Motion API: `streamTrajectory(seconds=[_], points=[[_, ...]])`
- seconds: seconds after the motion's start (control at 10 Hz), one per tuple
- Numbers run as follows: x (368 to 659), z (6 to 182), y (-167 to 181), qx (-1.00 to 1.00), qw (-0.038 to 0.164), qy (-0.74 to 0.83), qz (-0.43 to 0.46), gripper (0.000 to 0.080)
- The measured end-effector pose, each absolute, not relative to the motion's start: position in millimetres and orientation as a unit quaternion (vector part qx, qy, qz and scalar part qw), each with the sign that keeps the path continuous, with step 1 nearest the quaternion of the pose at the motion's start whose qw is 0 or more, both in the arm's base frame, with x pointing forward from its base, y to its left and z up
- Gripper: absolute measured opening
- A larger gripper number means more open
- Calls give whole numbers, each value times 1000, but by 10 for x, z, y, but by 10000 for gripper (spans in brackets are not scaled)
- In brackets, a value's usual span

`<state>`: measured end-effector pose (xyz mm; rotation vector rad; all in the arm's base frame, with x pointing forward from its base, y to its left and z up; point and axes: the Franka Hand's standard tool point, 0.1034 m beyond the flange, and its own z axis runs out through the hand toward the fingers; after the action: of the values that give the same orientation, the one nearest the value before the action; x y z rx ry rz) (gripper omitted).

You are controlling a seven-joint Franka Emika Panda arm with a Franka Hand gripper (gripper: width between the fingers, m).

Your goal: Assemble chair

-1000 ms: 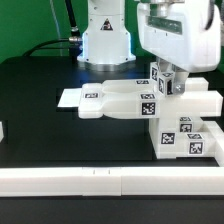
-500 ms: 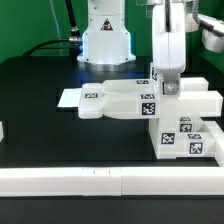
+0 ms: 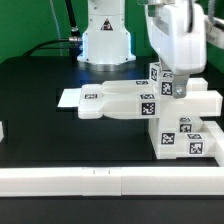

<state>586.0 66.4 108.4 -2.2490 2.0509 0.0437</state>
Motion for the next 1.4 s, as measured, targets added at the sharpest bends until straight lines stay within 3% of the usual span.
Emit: streamTrajectory(seconds=[0.5,0.9,1.4], points=[[5852,1081,661,-858,48,512,6,648],[5864,1107,643,-944,24,330,-4,648],[5872,1114,620,-989,11,148,-10,648]])
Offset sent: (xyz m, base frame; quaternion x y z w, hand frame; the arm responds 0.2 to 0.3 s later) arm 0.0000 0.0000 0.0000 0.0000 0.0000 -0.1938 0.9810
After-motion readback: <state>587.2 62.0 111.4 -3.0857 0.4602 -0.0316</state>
